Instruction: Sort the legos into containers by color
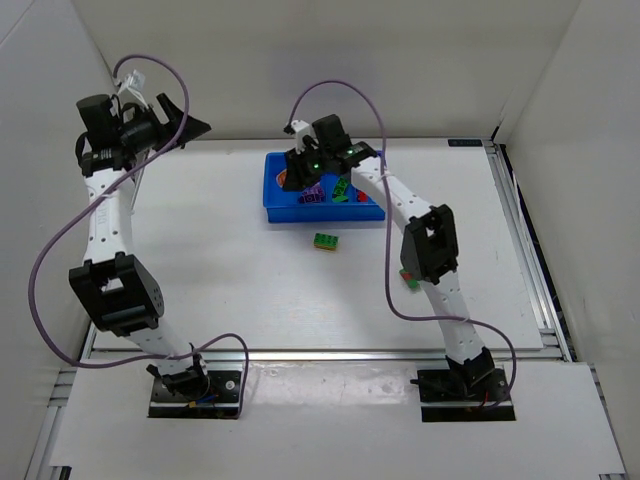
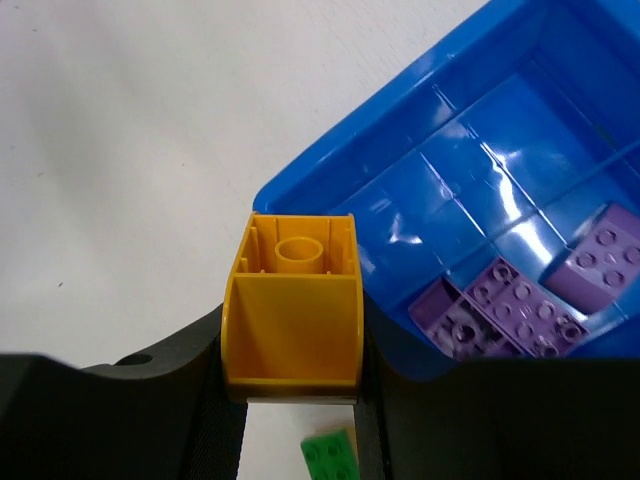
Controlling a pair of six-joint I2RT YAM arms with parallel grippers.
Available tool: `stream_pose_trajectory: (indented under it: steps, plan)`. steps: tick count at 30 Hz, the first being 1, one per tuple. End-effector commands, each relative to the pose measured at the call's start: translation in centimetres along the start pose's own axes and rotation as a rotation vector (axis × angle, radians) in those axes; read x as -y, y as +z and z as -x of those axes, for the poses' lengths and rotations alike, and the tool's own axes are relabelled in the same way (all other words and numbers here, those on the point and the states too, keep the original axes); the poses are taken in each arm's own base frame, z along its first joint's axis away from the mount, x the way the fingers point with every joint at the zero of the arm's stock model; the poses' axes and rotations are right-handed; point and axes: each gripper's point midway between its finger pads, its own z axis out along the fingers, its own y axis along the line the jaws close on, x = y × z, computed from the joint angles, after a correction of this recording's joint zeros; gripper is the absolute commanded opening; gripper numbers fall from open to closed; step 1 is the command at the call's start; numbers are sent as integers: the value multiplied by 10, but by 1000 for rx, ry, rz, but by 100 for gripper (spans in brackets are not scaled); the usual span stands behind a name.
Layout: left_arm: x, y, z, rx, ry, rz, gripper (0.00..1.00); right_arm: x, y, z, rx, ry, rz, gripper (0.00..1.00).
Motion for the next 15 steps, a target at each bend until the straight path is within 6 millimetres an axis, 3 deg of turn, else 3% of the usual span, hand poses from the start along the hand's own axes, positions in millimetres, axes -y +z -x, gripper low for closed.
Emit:
stream_pose_trajectory:
  steps: [1,2,6,11,13,15]
  plan:
    - [24,-28,-20,-37,-20,-24,99,0,15,18,45,-33,-64,2]
    - [22,-30,-30,-56,21,-34,99,6,23,14,36,-64,-79,2]
    - [28,-34,-40,-87,46,-64,99,18,42,3,16,-107,-141,3]
    - [33,-38,-42,-84,77,-67,99,42,56,-9,-10,-136,-233,5]
    - [37,-39,-45,-90,87,-82,99,48,59,-9,-8,-152,-244,11]
    - [37,-41,-49,-96,97,-89,99,48,61,-7,1,-162,-249,27]
